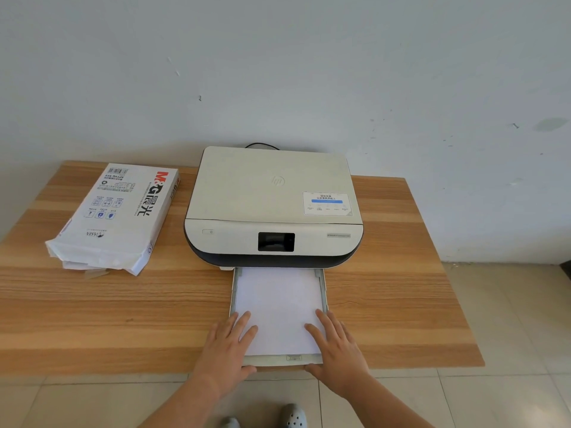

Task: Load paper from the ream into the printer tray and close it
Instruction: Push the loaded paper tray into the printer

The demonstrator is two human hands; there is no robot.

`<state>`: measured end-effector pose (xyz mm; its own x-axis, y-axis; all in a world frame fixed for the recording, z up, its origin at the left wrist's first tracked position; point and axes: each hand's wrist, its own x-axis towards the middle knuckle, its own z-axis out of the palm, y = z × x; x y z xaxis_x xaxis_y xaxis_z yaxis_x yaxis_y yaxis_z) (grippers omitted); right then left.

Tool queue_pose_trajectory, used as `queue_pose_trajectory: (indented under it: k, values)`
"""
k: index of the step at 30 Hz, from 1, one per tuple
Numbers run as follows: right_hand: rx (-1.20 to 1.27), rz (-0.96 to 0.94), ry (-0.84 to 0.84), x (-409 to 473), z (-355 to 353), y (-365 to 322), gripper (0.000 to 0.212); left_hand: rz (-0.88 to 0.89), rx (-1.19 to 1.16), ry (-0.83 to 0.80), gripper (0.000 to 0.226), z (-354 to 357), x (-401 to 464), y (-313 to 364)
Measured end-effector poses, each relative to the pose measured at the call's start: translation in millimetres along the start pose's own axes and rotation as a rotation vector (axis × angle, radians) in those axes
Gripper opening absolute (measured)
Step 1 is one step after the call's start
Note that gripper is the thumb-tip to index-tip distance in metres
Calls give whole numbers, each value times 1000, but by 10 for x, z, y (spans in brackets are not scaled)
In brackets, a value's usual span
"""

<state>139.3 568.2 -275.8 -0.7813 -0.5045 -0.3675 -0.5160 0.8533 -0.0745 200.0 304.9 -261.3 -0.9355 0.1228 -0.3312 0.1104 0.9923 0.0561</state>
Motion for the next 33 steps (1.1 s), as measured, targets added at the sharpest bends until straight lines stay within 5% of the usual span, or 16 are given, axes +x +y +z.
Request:
queue_pose_trajectory:
  k: [7,17,33]
  values:
    - [-2,5,66,30,-139,28,76,64,-25,17,68,-3,48,-114]
    - [-38,-9,30,140,-240,69,82,48,-32,-62,78,-67,161,-194]
    - [-82,-27,24,301,-339,134,99,54,9,54,95,-106,289,-267]
